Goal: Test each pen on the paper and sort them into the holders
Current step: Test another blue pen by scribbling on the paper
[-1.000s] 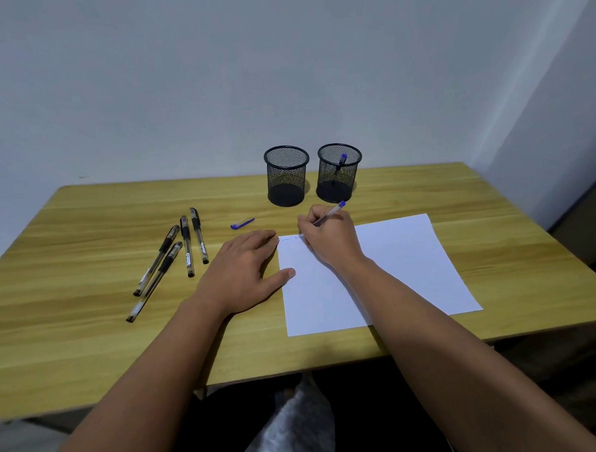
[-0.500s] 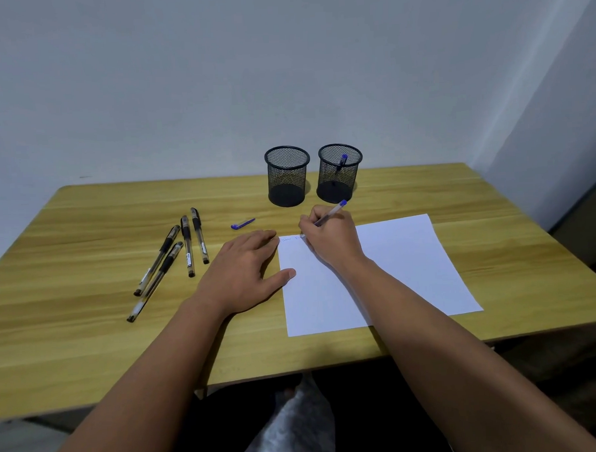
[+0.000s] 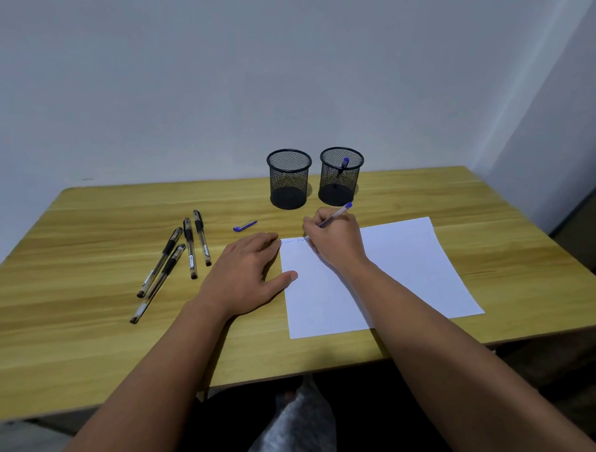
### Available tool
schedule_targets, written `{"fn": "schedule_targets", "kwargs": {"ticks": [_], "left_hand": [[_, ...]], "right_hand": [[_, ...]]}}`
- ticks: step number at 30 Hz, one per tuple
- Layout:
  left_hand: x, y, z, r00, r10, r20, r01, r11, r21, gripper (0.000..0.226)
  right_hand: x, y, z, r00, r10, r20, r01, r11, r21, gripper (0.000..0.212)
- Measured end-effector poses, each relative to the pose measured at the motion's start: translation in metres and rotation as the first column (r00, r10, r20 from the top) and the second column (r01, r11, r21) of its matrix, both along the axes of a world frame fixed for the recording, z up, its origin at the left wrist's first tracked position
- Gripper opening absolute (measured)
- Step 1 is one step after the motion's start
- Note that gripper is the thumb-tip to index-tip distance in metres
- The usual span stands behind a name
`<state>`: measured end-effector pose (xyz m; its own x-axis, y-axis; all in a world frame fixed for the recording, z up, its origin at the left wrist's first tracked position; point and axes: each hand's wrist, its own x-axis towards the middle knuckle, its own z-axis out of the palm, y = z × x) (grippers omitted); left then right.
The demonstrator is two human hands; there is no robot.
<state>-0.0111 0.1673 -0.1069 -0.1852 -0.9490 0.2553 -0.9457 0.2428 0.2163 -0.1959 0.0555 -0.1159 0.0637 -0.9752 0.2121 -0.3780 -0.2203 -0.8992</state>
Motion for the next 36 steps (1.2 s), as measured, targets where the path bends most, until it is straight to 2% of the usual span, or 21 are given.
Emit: {"fn": "schedule_targets", "kwargs": {"ticks": [13,26,29,33,36], "left_hand": [[-0.001,0.000,0.000,1.000,-0.003,-0.013,0.003,1.000,-0.016,0.081],[-0.001,0.000,-0.001,1.000,-0.004,-0.007,0.004,1.000,-0.016,0.080],[0.000,0.000,0.000,1.000,-0.003,-0.004,0.003,1.000,-0.012,0.080],[0.000,0.000,0.000,1.000,-0.004,-0.014,0.003,1.000,-0.016,0.080],[0.000,0.000,-0.001,1.000,-0.003,-0.023,0.002,1.000,-0.020,0.080]], "right_hand": [[-0.002,0.004,0.006,0.995,-0.043,-0.088,0.038,0.998,-0.056,0.036],[-0.001,0.010,0.012,0.997,-0.054,-0.058,0.052,0.997,-0.049,0.037],[-0.003,0.008,0.013,0.993,-0.077,0.095,0.073,0.996,0.044,0.033],[-0.003,0.006,0.017,0.933,-0.118,0.340,0.071,0.987,0.146,0.038],[-0.004,0.004,0.019,0.902,-0.133,0.411,0.063,0.982,0.178,0.040]]}}
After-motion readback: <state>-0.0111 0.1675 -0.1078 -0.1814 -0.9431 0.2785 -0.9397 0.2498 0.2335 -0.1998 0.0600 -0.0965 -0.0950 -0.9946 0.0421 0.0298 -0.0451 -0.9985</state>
